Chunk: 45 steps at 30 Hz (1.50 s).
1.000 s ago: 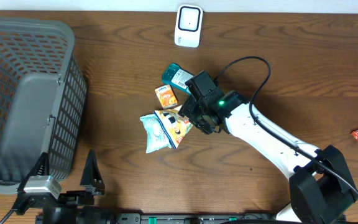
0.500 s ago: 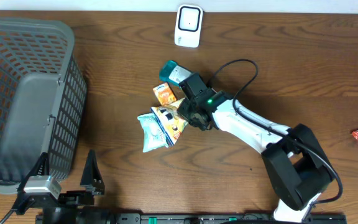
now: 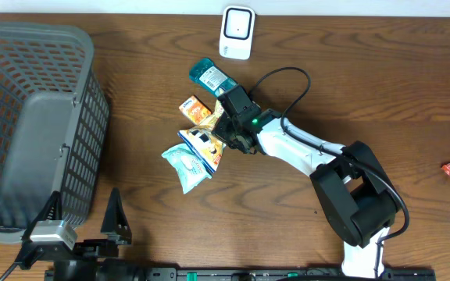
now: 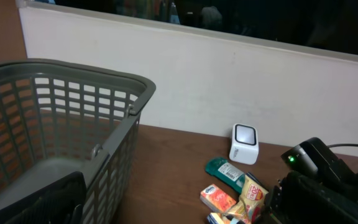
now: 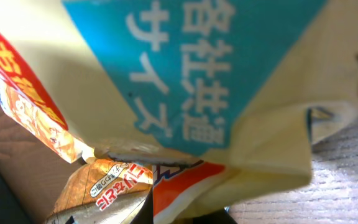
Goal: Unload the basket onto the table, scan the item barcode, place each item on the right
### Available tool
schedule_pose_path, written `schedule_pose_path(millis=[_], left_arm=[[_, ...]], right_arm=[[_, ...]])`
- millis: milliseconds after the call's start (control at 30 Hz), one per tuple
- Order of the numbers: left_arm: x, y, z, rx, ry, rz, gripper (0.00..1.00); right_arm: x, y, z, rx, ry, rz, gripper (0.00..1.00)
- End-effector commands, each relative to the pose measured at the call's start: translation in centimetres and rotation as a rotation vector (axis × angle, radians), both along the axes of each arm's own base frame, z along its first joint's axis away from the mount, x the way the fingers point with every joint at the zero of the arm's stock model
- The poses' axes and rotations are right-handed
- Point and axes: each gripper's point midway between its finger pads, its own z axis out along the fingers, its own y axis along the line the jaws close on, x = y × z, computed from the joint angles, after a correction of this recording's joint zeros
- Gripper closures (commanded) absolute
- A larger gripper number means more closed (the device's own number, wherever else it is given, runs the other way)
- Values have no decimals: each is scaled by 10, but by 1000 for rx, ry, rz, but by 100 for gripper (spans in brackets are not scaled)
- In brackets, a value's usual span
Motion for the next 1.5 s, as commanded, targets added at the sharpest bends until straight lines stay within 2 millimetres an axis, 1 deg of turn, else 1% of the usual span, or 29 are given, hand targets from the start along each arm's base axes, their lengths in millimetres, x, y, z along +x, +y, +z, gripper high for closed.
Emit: schedule_pose_path(millis=[0, 100, 167, 200, 233, 267, 333, 367, 400, 500, 533, 567, 600, 633, 667, 733, 767, 800, 933, 1033, 1067, 1167, 1467], left_arm=[[0, 1, 0, 16, -2, 4, 2], [0, 1, 0, 16, -2, 4, 2], [0, 1, -1, 16, 1, 4, 2], [0, 1, -1, 16, 1, 4, 2], [0, 1, -1, 16, 1, 4, 2], [0, 1, -1, 16, 1, 4, 2], [0, 1, -1, 16, 1, 4, 2], [0, 1, -1, 16, 1, 4, 2], [0, 1, -1, 16, 1, 4, 2], [0, 1, -1, 16, 1, 4, 2], [0, 1, -1, 16, 1, 4, 2], [0, 1, -1, 16, 1, 4, 2], [0, 1, -1, 16, 1, 4, 2], [0, 1, -1, 16, 1, 4, 2], [0, 1, -1, 16, 1, 4, 2], [0, 1, -1, 16, 1, 4, 2], [0, 1, -1, 16, 1, 4, 2], [0, 1, -1, 16, 1, 4, 2], [0, 1, -1, 17, 1, 4, 2], [0, 1, -1, 17, 1, 4, 2], [0, 1, -1, 16, 1, 4, 2], [0, 0, -1, 16, 1, 3, 2], [0, 0, -1, 16, 1, 2, 2]], right_arm=[[-44, -38, -80, -156, 179, 108, 99], [-43, -33, -73, -82, 180, 209, 99], [-36, -24, -58, 21, 140, 301, 99], [-32, -14, -43, 120, 99, 389, 99], [-30, -8, -33, 187, 72, 444, 99], [-29, -1, -18, 288, 34, 520, 99], [-29, 6, 12, 466, -29, 628, 99], [-31, 8, 35, 601, -67, 692, 99], [-33, 6, 52, 705, -94, 735, 99], [-39, -6, 87, 923, -139, 800, 99], [-39, -9, 93, 958, -151, 811, 99], [-43, -13, 107, 1042, -181, 845, 99], [-46, -14, 113, 1080, -192, 862, 99], [-47, -15, 117, 1104, -196, 871, 99], [-48, -15, 117, 1105, -185, 864, 99], [-48, -14, 117, 1113, -115, 826, 99], [-49, -13, 117, 1119, -47, 786, 99], [-49, -13, 117, 1121, -15, 766, 99], [-50, -14, 116, 1132, 243, 603, 99], [-56, -14, 114, 1129, 399, 506, 99], [-60, -14, 113, 1126, 474, 457, 99], [-66, -17, 111, 1117, 597, 371, 99], [-79, -21, 109, 1099, 758, 253, 99]])
